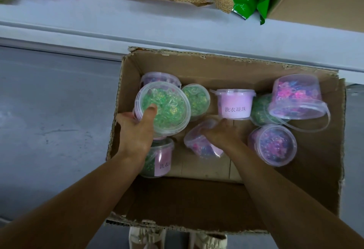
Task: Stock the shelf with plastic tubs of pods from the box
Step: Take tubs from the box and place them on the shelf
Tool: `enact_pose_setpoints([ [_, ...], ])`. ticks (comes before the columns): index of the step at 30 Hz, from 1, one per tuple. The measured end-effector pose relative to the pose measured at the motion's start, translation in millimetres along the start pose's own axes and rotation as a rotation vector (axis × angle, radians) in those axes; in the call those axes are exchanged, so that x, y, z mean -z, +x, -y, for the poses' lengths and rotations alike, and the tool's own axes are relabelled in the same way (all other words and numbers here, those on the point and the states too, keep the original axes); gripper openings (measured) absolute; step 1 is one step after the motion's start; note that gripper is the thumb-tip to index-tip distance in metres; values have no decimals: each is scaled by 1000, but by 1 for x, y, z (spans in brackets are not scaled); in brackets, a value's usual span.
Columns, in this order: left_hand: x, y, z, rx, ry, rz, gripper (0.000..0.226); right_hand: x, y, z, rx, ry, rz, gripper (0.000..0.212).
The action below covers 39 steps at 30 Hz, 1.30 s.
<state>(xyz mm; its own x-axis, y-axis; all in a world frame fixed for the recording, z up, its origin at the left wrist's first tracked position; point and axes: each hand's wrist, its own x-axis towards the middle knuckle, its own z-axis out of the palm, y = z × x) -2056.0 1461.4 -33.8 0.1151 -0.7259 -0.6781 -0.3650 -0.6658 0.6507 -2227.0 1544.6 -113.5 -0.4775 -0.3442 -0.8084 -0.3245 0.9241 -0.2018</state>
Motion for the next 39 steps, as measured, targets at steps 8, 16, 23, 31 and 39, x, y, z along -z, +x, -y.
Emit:
enact_pose_setpoints([
  [8, 11, -17, -2, 29, 45, 43, 70, 15, -25, -21, -254, 364, 170, 41],
  [16, 20, -34, -15, -21, 104, 139, 94, -6, -47, -28, -219, 669, 138, 52],
  [23, 24, -33, 5, 4, 90, 139, 94, -30, -37, -38, -132, 590, -12, 80],
  [31, 35, -77, -27, -2, 16, 98, 41, 38, -105, -24, -148, 743, -85, 69],
  [39, 83, -173, -140, -3, -145, 145, 24, 154, -230, 8, -31, 1000, -168, 39],
])
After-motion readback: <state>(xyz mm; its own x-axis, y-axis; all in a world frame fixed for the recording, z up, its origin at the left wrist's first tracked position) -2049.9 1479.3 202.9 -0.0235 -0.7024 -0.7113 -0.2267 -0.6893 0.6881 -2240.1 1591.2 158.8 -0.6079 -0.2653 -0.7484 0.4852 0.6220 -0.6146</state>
